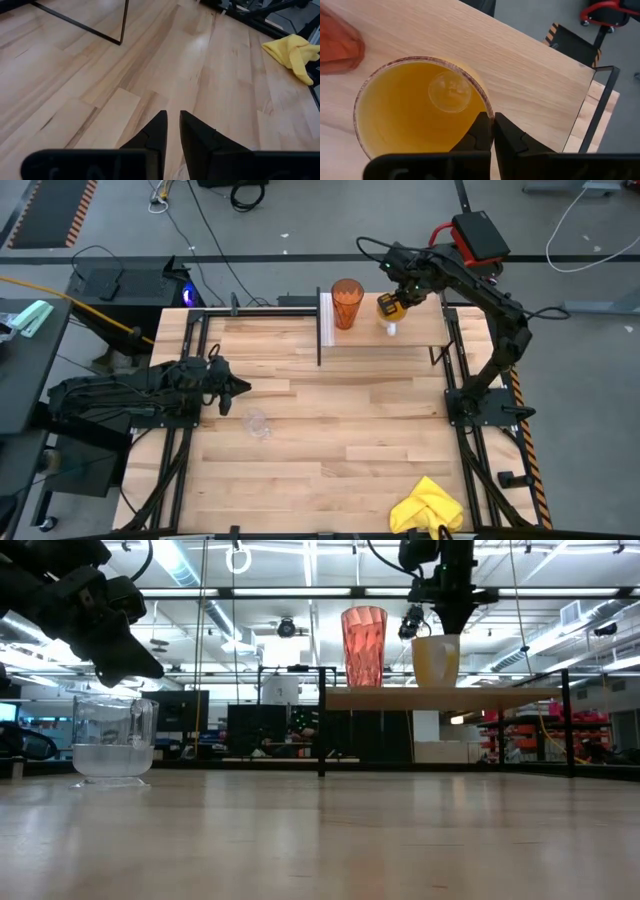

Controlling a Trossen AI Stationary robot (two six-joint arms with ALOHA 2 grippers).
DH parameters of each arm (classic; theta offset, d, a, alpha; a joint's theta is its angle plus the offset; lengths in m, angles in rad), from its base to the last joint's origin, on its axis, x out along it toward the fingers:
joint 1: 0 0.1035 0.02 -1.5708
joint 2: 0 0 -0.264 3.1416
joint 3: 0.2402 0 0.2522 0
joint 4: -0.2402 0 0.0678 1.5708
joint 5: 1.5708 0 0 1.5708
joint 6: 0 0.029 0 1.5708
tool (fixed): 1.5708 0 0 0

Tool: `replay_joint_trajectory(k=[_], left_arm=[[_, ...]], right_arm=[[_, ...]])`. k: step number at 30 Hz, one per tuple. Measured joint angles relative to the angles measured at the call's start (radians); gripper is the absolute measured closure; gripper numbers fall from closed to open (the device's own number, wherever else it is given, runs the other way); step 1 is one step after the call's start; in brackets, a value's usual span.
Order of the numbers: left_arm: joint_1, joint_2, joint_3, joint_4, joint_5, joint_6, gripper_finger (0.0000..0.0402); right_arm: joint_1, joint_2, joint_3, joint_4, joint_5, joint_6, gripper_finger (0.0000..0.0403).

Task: Stack small to large cups/mugs on shelf
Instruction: Put the yellow mug on the shelf

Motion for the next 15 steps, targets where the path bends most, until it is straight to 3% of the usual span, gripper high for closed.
replay_joint_trajectory(k=[15], left_arm=[[0.000,0.000,0.000,-0.001,0.000,0.001,0.0343]], right_arm=[[-0.012,0.000,0.000,0.023,-0.067,0.071,0.0396]])
